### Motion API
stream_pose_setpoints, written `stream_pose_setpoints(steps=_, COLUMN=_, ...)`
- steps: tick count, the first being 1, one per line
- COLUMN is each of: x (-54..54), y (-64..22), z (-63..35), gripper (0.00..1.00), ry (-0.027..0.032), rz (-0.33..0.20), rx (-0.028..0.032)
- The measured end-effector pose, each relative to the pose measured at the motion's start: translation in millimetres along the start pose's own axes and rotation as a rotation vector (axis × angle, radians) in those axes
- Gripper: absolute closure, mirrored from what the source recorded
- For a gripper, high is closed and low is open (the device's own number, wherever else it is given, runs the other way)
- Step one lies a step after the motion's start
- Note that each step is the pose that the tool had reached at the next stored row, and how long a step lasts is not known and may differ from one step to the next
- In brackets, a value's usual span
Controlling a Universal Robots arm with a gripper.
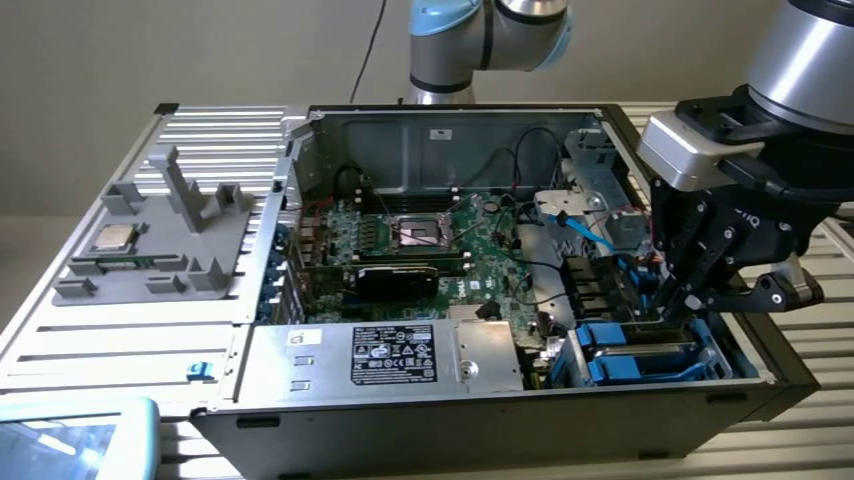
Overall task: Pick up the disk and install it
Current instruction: 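Insert the first disk wire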
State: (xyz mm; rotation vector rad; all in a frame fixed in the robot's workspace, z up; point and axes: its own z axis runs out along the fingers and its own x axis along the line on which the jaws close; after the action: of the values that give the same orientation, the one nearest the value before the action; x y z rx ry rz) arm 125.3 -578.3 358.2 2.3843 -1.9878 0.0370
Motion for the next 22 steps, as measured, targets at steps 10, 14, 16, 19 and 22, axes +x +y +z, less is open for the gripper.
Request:
stream_pose_setpoints(steps=10, x=-0.6, y=2.4, z=1.6, gripper=0.84, ry=-0.0079, rz=0.086, rx=-0.0019)
stream_pose_setpoints(steps=14, x=-0.5, y=2.5, z=1.8, gripper=0.84, ry=-0.0126, rz=0.091, rx=-0.0015)
stream_pose_setpoints(steps=16, x=-0.5, y=2.5, z=2.6, gripper=0.84, ry=-0.0276, rz=0.108, rx=-0.0001)
stream_pose_setpoints(steps=19, x=-0.7, y=2.4, z=3.4, gripper=0.84, ry=-0.0343, rz=0.145, rx=-0.0003)
stream_pose_setpoints(steps=22, x=-0.6, y=2.5, z=4.0, gripper=0.84, ry=-0.0349, rz=0.187, rx=-0.0014)
